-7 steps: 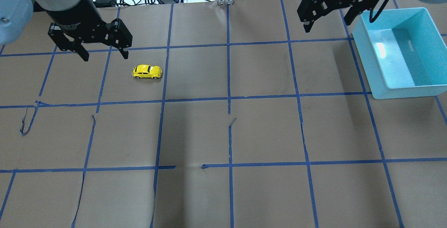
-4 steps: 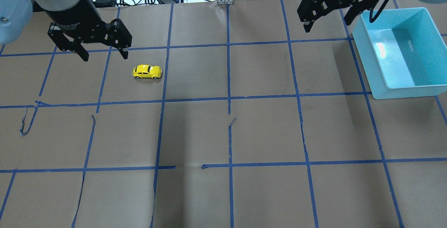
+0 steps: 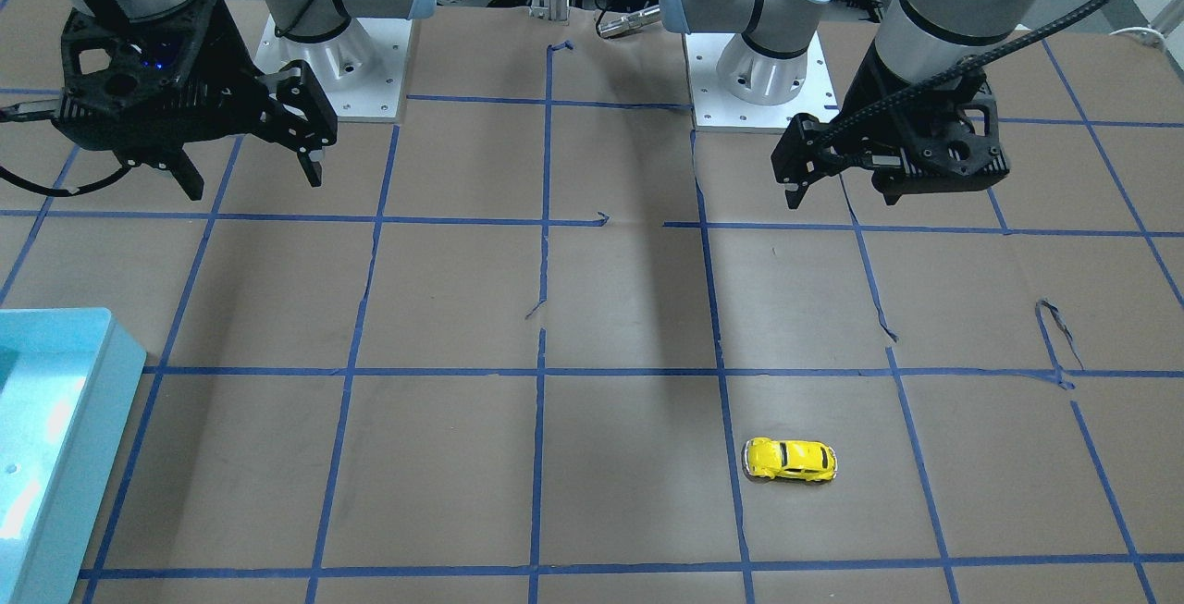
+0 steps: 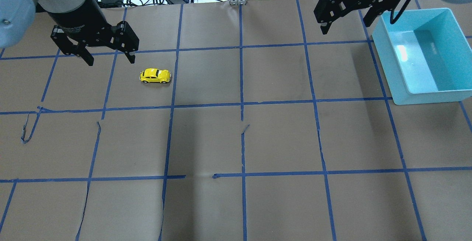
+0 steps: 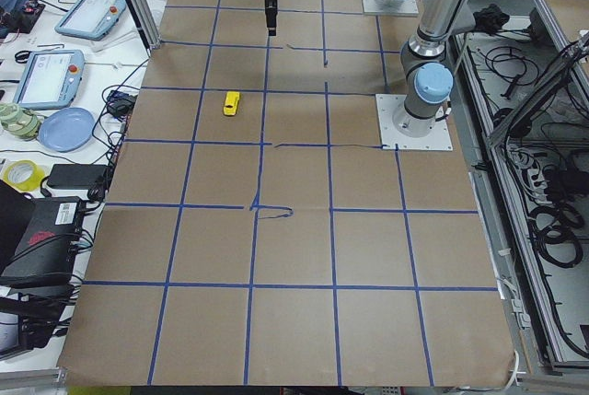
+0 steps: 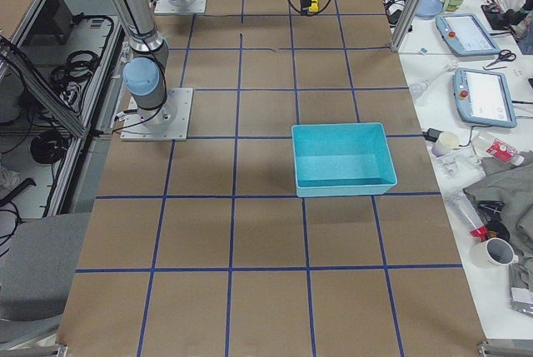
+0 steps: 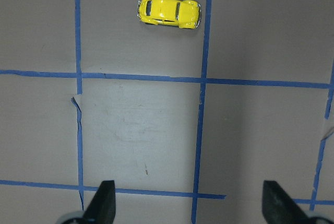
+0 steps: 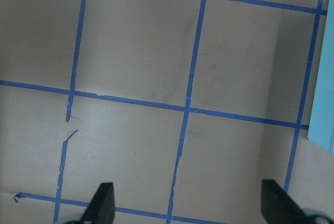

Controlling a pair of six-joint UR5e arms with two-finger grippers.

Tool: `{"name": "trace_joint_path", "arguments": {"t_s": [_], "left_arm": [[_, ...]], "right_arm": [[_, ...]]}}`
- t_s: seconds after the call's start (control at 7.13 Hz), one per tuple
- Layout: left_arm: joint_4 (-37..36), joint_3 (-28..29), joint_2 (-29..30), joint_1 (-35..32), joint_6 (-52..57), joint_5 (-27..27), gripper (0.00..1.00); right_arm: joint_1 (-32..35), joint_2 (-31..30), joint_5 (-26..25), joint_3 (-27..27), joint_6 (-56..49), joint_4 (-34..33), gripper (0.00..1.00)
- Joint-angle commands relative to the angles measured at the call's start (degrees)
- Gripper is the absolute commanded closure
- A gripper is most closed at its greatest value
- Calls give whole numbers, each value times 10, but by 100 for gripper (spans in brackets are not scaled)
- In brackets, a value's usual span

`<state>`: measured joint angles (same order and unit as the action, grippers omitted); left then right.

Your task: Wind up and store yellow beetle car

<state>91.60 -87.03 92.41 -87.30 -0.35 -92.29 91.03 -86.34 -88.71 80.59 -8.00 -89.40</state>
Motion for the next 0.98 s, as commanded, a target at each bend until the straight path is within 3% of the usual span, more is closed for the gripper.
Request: {"name": "trace_joint_path", "arguments": {"t_s": [0.0, 0.84], "left_arm": [[0, -1, 0, 1, 1, 18, 0], [0, -2, 1, 1, -6, 24, 0]], "right_arm": [[0, 0, 0, 0, 0, -1, 0], [0, 1, 0, 1, 0, -2, 0]]}}
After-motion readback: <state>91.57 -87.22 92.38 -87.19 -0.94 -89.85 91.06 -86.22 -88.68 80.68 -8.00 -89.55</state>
